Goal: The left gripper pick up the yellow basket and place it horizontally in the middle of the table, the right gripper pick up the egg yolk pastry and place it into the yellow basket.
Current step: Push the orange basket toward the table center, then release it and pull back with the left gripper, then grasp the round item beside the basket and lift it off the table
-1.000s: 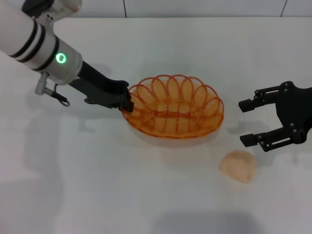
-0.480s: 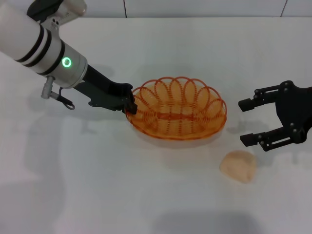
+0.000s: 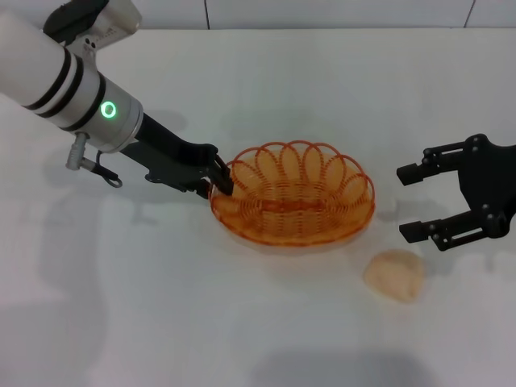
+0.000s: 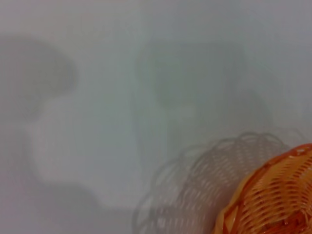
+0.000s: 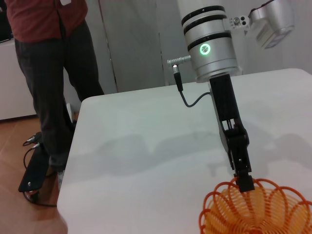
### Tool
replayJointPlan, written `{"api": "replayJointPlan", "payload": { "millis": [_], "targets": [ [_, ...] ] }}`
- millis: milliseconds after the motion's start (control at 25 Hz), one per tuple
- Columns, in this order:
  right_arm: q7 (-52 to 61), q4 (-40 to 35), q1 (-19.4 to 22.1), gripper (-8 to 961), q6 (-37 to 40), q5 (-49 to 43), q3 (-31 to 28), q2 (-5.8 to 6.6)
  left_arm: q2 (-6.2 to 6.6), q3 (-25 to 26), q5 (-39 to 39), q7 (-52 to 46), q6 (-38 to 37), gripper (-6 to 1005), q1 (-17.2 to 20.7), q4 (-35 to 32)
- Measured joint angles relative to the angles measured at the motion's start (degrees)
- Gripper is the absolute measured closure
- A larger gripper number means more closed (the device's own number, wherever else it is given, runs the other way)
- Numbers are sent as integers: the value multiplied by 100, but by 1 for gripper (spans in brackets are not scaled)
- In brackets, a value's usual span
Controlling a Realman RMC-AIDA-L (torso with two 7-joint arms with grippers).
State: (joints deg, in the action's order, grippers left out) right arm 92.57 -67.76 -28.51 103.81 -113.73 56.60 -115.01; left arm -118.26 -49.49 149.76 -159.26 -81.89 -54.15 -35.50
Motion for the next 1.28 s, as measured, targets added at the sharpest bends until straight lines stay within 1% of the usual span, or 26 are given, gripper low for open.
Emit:
{"api": "replayJointPlan", "payload": {
  "millis": [120,240,360,440,520,680,800,880,1000,1040,1080,1120,1200,1280],
  "targets": [
    [6,0,9,198,13,0,0,7,-10,2,-1,6,15,762,4,0],
    [6,0,11,198,28,0,0,8,-7,22,-3,26,-35,644,44,0],
    [6,-17,13,199,30,0,0,7,38,83,-82,59,-87,527,120,-21],
    [11,-52,38,200,31,0,0,6,82,101,-302,193,-126,469,210,-135],
    [20,-60,53,200,35,0,0,3,112,100,-512,333,-162,410,341,-385],
    [32,-64,66,201,35,0,-4,-12,129,109,-893,614,-220,293,652,-1024],
    [45,-66,82,202,33,0,-45,-14,143,108,-1262,943,-212,184,938,-1536],
    [47,-56,94,202,14,0,-79,-17,127,112,-1625,1319,-150,112,1190,-1870],
    [53,-47,144,203,-47,0,-87,-20,96,126,-2336,2075,-44,111,1575,-2150],
    [65,-48,160,203,-60,0,-88,-20,100,134,-2699,2451,-31,111,1735,-2173],
    [65,-48,160,203,-60,0,-88,-20,106,135,-2808,2558,-37,111,1773,-2173],
    [156,-51,187,203,-133,-30,-82,-20,125,140,-3124,2907,-95,112,1904,-2160],
    [251,-52,204,204,-189,-60,-59,-16,141,130,-3427,3415,-308,113,2037,-2179],
    [370,-67,213,204,-225,-131,-30,-13,139,105,-3486,3764,-547,114,2112,-2273]
  ]
}}
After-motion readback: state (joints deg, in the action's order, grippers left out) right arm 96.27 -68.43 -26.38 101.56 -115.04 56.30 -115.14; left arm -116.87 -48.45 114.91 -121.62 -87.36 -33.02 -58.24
